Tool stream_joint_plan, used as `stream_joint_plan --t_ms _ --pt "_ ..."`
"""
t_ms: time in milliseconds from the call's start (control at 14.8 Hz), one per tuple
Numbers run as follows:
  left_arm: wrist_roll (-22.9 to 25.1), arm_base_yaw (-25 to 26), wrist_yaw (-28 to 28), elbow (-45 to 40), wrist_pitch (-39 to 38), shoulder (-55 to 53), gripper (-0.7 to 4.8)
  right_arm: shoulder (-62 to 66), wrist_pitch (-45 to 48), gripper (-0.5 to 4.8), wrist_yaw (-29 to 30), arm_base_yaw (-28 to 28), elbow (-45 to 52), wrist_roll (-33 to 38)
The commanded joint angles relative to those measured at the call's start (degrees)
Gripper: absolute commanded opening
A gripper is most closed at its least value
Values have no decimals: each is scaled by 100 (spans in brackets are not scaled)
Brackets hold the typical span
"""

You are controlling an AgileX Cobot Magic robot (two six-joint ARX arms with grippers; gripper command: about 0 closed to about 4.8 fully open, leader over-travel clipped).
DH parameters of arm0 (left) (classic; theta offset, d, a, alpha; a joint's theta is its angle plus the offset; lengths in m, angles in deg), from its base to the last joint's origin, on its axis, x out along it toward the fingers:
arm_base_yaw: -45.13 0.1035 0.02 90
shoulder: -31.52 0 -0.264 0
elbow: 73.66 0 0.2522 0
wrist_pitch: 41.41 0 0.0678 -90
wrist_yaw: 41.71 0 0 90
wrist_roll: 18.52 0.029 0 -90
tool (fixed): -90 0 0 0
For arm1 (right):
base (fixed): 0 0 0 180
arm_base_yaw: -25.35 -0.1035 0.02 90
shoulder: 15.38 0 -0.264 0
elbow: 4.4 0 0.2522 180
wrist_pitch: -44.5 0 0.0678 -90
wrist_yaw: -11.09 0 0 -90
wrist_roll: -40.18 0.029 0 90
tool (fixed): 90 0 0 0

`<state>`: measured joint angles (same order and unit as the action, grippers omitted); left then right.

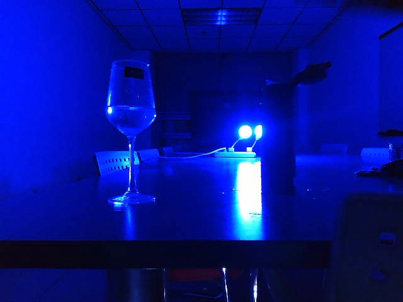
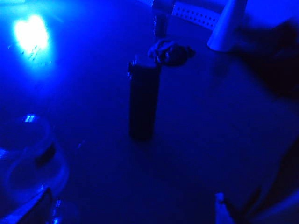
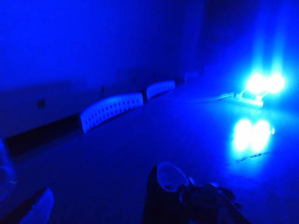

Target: Pick up the black thermos cup, pour some water from it into the stemmed glass, and then put the thermos cup back on the table.

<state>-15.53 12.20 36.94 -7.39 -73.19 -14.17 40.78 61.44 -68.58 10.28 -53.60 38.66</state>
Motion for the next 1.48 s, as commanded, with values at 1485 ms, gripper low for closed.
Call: stream_joint_plan --t_ms 1485 --pt "-546 2083 531 -3082 -474 3377 479 -5239 -4059 479 90 -7 2155 157"
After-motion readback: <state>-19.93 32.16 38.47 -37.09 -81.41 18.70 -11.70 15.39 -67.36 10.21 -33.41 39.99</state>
